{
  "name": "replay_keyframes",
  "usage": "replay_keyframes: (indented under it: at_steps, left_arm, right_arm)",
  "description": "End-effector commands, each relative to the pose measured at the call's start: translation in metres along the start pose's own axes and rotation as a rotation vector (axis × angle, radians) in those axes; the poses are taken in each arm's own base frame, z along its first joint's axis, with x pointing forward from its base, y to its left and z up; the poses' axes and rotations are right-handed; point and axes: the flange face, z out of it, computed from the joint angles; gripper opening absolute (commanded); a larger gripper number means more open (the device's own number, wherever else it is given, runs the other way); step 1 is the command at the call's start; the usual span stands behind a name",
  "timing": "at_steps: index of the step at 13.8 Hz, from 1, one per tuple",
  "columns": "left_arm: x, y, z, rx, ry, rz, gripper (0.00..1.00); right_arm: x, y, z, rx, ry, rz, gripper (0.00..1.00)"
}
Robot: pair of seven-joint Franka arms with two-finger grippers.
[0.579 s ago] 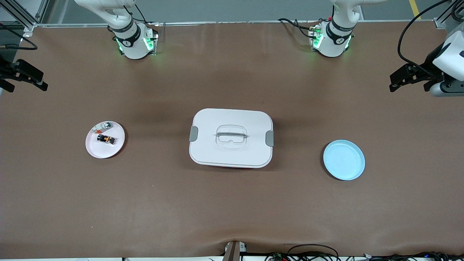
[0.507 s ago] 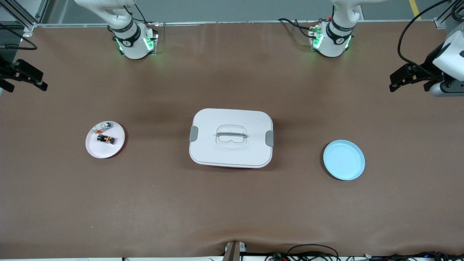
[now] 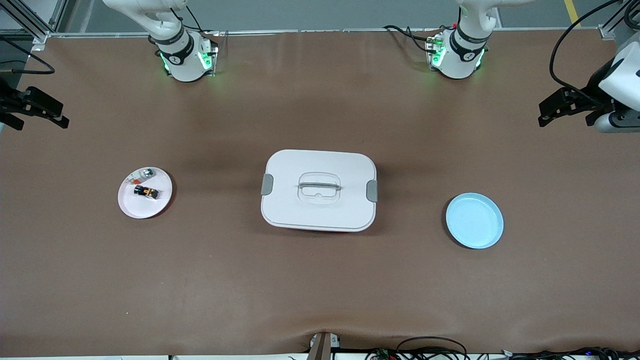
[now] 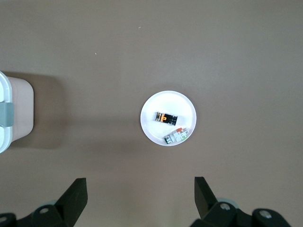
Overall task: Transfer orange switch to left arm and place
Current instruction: 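Move the right gripper toward the white plate with the orange switch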
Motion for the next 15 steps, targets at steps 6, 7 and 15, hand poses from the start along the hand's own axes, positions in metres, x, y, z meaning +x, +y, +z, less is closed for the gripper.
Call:
replay_keyframes:
  at_steps: [6,7,15]
  left_arm:
    - [0.0,-0.002,-0.004,0.006,-0.005,0.004,1.0]
    - [0.0,-0.002,-0.003,0.007,-0.008,0.005,1.0]
    - [0.003,0.0,0.007,0.008,-0.014,0.011,1.0]
  right_arm:
    - [0.018,0.003,0.072,0.004,-0.145,0.012,1.0]
    - [0.021,0.005,0.089,-0.002,-0.152,0.015,1.0]
    - [0.031,0.035,0.237,-0.043,-0.103,0.041,1.0]
